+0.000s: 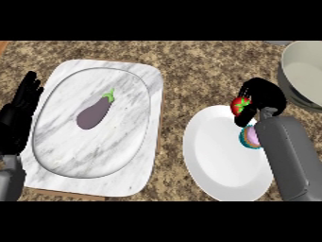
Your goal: Pick the tomato from the plate and place it in the bowl
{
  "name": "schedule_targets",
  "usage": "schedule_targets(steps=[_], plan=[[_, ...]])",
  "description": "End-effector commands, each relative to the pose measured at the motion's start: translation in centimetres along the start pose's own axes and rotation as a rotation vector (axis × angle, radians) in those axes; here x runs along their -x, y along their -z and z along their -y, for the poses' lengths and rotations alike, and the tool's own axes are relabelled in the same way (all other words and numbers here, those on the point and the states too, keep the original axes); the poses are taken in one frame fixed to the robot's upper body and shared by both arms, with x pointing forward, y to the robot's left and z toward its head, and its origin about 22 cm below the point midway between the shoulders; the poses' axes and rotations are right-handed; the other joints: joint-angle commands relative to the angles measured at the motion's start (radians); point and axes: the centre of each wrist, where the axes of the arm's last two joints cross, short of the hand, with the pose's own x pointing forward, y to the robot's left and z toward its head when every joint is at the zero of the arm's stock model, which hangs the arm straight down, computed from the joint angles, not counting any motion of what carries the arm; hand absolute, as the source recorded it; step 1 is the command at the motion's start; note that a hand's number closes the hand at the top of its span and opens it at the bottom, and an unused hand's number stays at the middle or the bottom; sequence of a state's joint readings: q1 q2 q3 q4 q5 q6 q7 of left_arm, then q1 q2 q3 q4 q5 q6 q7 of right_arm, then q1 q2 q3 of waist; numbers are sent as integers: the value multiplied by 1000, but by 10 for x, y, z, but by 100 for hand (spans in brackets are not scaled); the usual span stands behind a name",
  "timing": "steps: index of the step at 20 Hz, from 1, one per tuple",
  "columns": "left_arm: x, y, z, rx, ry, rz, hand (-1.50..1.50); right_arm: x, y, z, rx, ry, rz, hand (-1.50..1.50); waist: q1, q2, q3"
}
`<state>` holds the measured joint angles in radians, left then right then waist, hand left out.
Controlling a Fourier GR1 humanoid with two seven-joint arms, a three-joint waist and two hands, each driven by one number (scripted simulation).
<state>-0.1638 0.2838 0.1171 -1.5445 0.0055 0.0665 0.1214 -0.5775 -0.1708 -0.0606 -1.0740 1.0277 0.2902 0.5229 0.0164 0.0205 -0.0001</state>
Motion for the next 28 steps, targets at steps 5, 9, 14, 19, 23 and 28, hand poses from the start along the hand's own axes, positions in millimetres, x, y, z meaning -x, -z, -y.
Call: schedule_targets(steps=[5,9,14,19,23,28], plan=[[-4,6,18,62,-8,12,0,-46,14,93,401,135,-449,150,56,8,-1],[-2,0,25,55,-7,12,0,-76,-6,152,695,133,-525,150,54,-5,-2],[0,3,9,27,3,-4,0,-101,-11,158,841,218,-512,150,26,-9,0],[8,-6,8,5,18,-3,0,-73,0,191,863,249,-587,150,14,-12,0],[-4,-5,13,2,-2,-18,0,-51,9,183,856,291,-563,150,-1,-17,1],[0,6,8,12,-5,-11,0,-8,32,181,866,343,-548,150,5,-10,0]])
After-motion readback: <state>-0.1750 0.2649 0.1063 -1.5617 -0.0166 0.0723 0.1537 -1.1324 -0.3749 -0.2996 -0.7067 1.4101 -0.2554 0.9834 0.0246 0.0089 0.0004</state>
